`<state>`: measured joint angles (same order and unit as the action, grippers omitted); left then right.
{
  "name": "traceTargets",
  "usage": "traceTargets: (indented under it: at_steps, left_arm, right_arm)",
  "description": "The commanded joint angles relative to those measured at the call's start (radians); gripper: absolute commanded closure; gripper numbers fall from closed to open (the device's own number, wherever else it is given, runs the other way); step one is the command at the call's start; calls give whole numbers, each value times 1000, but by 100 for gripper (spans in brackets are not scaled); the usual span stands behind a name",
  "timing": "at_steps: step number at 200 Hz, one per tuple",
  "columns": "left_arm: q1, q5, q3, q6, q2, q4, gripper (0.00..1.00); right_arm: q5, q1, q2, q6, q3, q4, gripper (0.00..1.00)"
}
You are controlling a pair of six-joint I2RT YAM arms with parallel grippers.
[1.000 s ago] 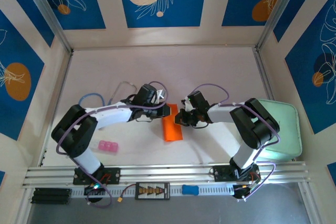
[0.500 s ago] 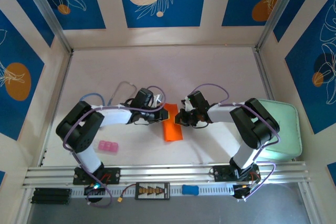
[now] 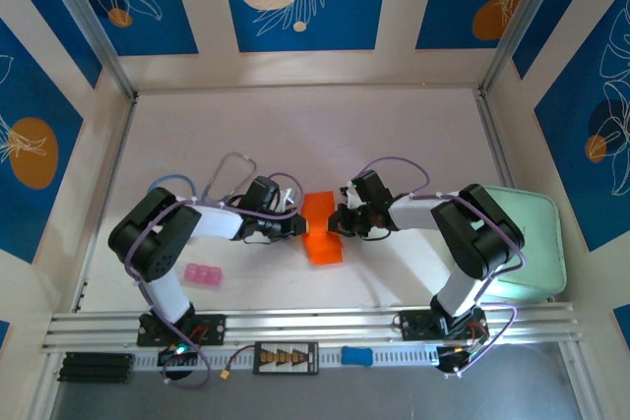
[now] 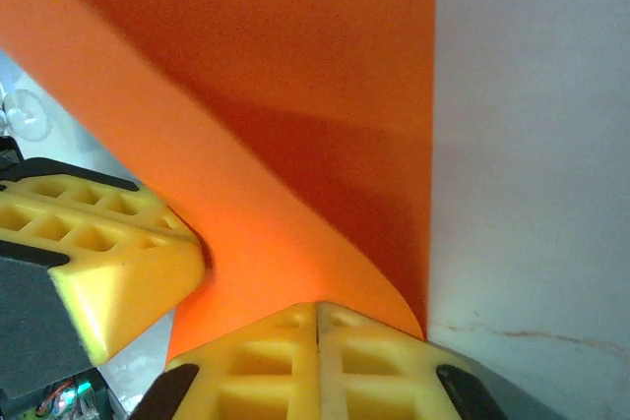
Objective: Fold a paper plane with a square sheet of paper (pick it up from the middle)
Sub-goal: First fold the square sheet of paper in half at the center of the table.
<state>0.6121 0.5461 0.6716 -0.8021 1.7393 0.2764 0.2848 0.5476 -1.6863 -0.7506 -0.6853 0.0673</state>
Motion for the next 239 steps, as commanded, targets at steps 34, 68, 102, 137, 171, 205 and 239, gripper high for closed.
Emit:
traceTargets:
  at_steps: [34, 68, 102, 137, 171, 205, 239]
  left_arm:
    - [0, 6, 55, -77, -139, -123, 100]
    - [24, 47, 57, -147, -124, -72, 100]
    - [39, 58, 28, -169, -70, -36, 100]
    - [45, 49, -3, -136, -28, -51, 100]
    - [43, 10, -47, -63, 3, -92, 100]
    - [44, -41, -34, 34, -28, -225, 100]
    - [47, -14, 19, -16, -110, -227, 100]
  right_arm:
    - [-95, 3, -15, -9, 33, -118, 100]
    - [-92, 5, -16, -11, 31, -118, 100]
    - [-90, 6, -21, -9, 30, -119, 100]
    - [-93, 6, -20, -10, 33, -119, 100]
    - [-92, 6, -26, -10, 34, -118, 100]
    - [-95, 6, -26, -11, 35, -121, 100]
    - [-97, 6, -24, -13, 37, -117, 100]
